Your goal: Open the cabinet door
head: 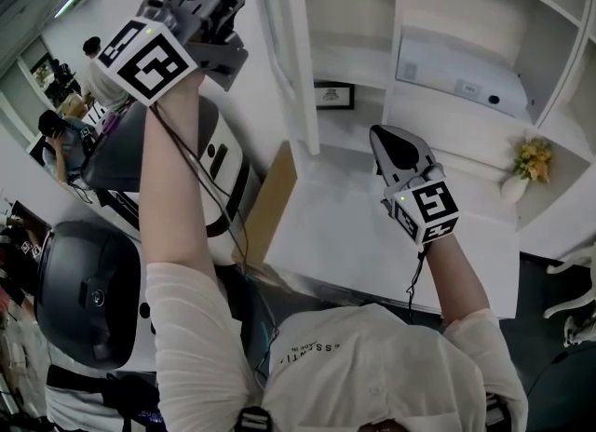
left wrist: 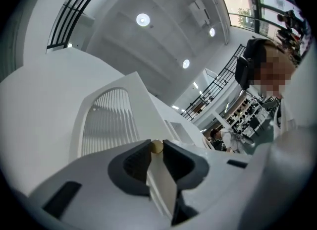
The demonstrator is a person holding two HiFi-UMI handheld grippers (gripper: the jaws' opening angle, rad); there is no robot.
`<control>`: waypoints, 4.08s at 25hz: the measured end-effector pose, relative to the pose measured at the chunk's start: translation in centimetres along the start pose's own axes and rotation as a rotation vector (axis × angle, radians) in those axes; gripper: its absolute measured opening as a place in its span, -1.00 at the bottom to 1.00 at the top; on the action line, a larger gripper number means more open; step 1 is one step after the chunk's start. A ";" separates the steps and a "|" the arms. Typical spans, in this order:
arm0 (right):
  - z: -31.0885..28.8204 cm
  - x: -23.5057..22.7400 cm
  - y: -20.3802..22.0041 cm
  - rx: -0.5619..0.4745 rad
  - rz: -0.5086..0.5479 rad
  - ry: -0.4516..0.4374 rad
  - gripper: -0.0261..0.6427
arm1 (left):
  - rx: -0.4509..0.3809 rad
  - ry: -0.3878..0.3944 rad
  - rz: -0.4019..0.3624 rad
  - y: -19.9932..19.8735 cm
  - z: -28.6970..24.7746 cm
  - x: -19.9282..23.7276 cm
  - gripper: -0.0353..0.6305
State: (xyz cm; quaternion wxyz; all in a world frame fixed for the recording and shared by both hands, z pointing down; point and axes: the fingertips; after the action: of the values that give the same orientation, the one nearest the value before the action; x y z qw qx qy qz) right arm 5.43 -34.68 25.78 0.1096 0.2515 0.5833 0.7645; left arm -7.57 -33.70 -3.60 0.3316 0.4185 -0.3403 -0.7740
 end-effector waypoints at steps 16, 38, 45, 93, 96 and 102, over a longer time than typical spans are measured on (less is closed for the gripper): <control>-7.8 7.6 0.2 -0.022 -0.025 -0.182 -0.88 | -0.005 -0.047 0.014 -2.1 9.2 4.6 -0.65; -11.9 12.0 3.2 0.042 -0.052 -0.213 -0.88 | -0.063 -0.117 -0.019 -3.5 15.5 8.5 -0.67; -10.0 12.8 4.4 0.065 -0.075 -0.229 -0.88 | -0.022 -0.229 -0.055 -1.9 16.6 8.4 -0.66; 6.8 2.5 7.4 0.063 -0.136 0.099 -0.88 | 0.443 -0.277 0.191 30.9 12.8 -19.2 -0.89; 6.8 1.8 7.8 0.067 -0.102 0.117 -0.88 | 0.453 -0.251 0.201 32.1 12.1 -19.5 -0.89; 6.3 1.1 7.6 0.042 -0.079 0.124 -0.88 | 0.477 -0.219 0.172 32.4 11.3 -18.9 -0.89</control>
State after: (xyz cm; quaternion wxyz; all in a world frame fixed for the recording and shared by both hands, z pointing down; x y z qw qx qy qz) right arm 8.69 -31.10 34.47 0.0981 0.1826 0.6145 0.7612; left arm -1.89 -33.56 35.21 0.2495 0.3682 -0.5810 -0.6817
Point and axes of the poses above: the fingertips, and each gripper's own axes: z backward along the fingers, x to its left, y out of its underside, and after that the axes turned 5 degrees about y, right-handed
